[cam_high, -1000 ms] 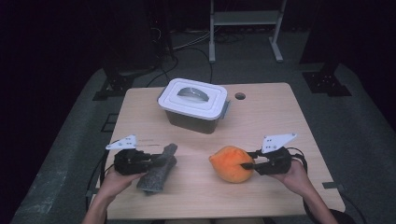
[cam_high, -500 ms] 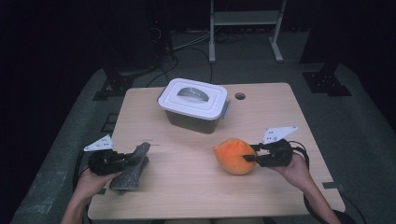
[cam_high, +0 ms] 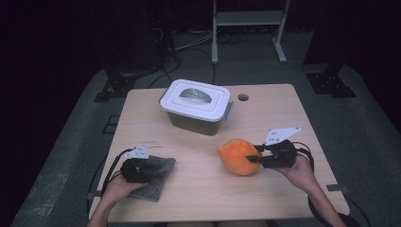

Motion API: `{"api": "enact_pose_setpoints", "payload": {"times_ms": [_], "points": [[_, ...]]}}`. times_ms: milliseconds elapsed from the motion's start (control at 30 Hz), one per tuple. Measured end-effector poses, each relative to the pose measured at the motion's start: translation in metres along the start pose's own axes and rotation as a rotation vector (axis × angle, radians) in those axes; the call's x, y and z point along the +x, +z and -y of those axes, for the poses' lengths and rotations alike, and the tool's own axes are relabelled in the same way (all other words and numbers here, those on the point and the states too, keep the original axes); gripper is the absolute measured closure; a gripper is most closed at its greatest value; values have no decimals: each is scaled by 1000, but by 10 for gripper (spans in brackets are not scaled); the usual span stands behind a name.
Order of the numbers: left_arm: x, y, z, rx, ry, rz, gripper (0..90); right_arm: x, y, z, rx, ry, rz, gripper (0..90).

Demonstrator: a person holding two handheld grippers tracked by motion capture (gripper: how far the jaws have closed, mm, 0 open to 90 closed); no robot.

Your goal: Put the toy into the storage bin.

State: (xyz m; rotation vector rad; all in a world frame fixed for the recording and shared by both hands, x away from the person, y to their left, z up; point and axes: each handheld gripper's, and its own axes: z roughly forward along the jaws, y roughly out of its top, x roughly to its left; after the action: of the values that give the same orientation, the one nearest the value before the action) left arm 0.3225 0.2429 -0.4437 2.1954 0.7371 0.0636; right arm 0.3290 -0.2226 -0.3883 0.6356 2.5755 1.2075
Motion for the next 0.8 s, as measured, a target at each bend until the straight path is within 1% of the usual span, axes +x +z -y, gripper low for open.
{"api": "enact_pose_setpoints", "payload": {"times_ms": [33,100,133,200,300,367,433,467,533,600,733,800], "points": [[-1,-1,-2,-7,0,4,538,0,0,-1,5,-5,5,587],[-4,-3,-6,-17,14,-1,498,2,0,-2,19,-13,19,587],[-5,-6,-8,-29,15,-2,482,3,1,-3,25,-16,27,584],[-7,-10,-12,-54,19,2,469,5,2,-5,36,-19,42,581],[-9,-14,-17,-85,18,-12,442,10,8,-8,58,-37,57,570],[-9,-15,-18,-103,19,-13,431,14,12,-10,66,-47,60,558],[-10,-16,-18,-121,12,-1,428,19,16,-12,71,-55,68,525],[-10,-15,-19,-127,10,4,424,22,18,-14,76,-48,68,492],[-12,-14,-20,-127,15,7,419,27,22,-17,92,-26,44,445],[-14,-12,-21,-125,23,11,411,32,24,-19,93,-30,13,415],[-18,-9,-25,-132,38,24,406,43,26,-22,80,-31,-73,409],[-20,-8,-27,-131,49,27,400,48,27,-22,83,-50,-96,401]]}}
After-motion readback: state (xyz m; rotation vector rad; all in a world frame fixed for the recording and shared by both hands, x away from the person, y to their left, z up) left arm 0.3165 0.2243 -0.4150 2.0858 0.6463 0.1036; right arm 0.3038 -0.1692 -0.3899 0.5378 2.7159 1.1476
